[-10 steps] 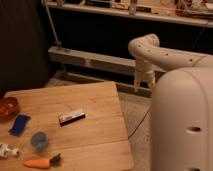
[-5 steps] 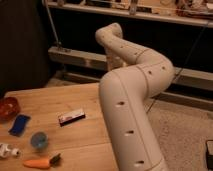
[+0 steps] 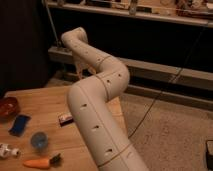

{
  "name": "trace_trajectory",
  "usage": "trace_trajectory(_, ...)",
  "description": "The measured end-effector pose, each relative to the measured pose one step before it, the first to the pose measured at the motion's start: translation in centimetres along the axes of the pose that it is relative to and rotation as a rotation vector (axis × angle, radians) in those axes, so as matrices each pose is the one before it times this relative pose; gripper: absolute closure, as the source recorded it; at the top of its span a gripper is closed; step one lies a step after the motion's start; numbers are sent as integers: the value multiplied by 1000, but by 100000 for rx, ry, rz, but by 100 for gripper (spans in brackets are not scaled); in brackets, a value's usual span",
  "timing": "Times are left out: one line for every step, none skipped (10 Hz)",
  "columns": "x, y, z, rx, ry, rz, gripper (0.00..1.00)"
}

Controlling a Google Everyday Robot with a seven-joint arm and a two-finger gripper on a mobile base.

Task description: Move the arm in a circular motion

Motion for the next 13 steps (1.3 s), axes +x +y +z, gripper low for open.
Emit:
trace_trajectory(1176,5515,-571,-4369,2219,-13020,35)
trace_trajectory(681,3049,-527,-2610,1259,-7961,35)
trace_trajectory(1333,4108,-949,-3657,2113,-12229,35)
trace_trajectory(1444,3240,-906,-2580,2035,-10666,35)
trace_trajectory(1604,2617,-816,-1809,1681,-9096,35)
trace_trajectory(2065,2282,-732,-478,1376,-8263,35)
trace_trajectory(1877,1644,-293,278,457,-5176,35)
trace_trajectory(2608,2116,-25,49,-280,-4769,35)
trace_trajectory(2798,2599,805,-1885,-524,-1754,35)
trace_trajectory(1912,1862,1108,-2867,473,524,35)
trace_trajectory(2609,2429,2031,-5726,1397,2486,35)
trace_trajectory(1688,1202,1408,-3614,1269,1914,35)
trace_trajectory(1818,816,1408,-3193,1144,2419,35)
